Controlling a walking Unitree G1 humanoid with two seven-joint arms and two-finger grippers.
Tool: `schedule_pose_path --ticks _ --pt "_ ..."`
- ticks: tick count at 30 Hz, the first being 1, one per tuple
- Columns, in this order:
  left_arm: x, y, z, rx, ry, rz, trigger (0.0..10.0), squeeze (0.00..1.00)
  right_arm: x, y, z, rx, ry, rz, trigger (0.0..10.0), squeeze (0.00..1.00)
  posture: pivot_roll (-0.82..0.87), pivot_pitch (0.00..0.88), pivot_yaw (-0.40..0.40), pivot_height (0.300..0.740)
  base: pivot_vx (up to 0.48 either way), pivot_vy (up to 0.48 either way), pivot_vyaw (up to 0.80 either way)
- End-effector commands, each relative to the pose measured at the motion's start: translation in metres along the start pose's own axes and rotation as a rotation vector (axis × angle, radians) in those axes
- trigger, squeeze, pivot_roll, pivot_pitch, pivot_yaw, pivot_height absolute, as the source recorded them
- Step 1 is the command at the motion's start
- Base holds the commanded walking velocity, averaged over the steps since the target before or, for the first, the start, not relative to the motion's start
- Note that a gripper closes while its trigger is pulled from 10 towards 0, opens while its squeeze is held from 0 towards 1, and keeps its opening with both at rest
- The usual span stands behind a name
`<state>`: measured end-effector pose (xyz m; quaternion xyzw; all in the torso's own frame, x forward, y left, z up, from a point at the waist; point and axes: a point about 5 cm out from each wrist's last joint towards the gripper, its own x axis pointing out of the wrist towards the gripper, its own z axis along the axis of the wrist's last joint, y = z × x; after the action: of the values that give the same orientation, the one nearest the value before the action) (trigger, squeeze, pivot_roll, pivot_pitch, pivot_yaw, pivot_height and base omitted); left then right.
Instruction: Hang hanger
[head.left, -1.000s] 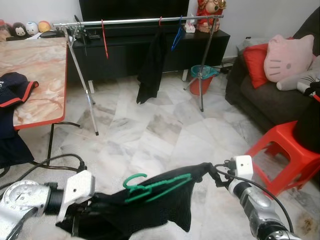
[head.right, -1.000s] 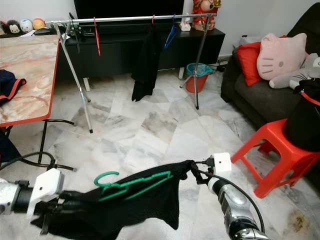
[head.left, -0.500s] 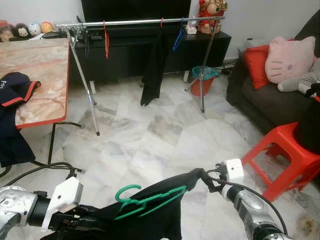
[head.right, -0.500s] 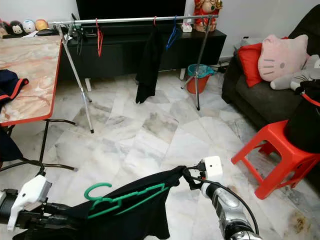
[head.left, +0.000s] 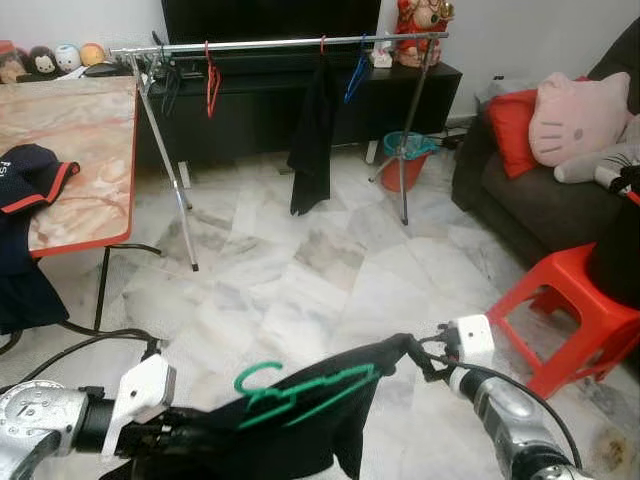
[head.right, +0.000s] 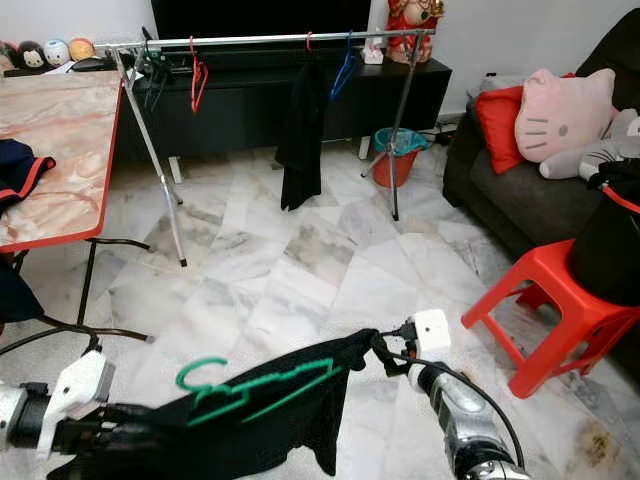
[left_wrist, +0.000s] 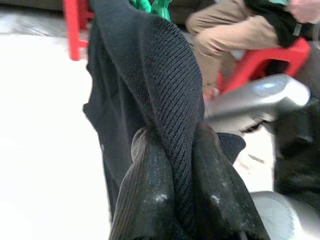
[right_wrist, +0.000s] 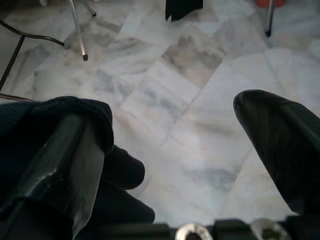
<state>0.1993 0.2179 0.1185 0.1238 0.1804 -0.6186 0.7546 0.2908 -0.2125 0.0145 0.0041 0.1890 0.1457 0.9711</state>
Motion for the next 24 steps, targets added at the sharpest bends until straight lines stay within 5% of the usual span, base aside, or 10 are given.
schedule_pose_path --ticks 1,6,13,14,15,20,24 --pt "-0.006 0.006 0.005 0.029 0.000 0.044 10.0 0.00 0.000 -0.010 0.014 -0.044 -0.021 -0.005 10.0 1.00 0.08 0.000 -0.080 0.740 0.000 0.000 0.00" --pt "0.000 0.009 0.010 0.031 -0.039 0.068 10.0 0.00 0.004 0.000 0.010 -0.123 0.076 0.108 10.0 1.00 0.08 0.000 -0.080 0.740 0.000 0.000 0.00" --pt "0.007 0.023 0.015 0.069 -0.071 0.192 10.0 0.00 -0.002 0.019 0.006 -0.249 0.157 0.436 10.0 1.00 0.08 0.000 -0.077 0.740 0.000 0.000 0.00" --pt "0.009 0.024 0.016 0.078 -0.083 0.206 10.0 0.00 -0.003 0.020 0.006 -0.267 0.159 0.472 10.0 0.24 0.08 0.000 -0.076 0.740 0.000 0.000 0.00" --pt "0.010 0.026 0.018 0.084 -0.094 0.223 10.0 0.00 -0.004 0.020 0.007 -0.274 0.166 0.498 10.0 0.00 0.08 0.000 -0.076 0.740 0.000 0.000 0.00" --pt "0.015 0.030 0.020 0.059 -0.140 0.281 10.0 0.00 -0.005 0.011 0.022 -0.312 0.155 0.490 10.0 0.00 0.08 0.000 -0.072 0.740 0.000 0.000 0.00" --pt "0.019 0.043 0.014 -0.009 -0.123 0.408 10.0 0.00 -0.011 0.015 0.036 -0.330 0.109 0.597 10.0 0.00 0.08 0.000 -0.071 0.740 0.000 0.000 0.00"
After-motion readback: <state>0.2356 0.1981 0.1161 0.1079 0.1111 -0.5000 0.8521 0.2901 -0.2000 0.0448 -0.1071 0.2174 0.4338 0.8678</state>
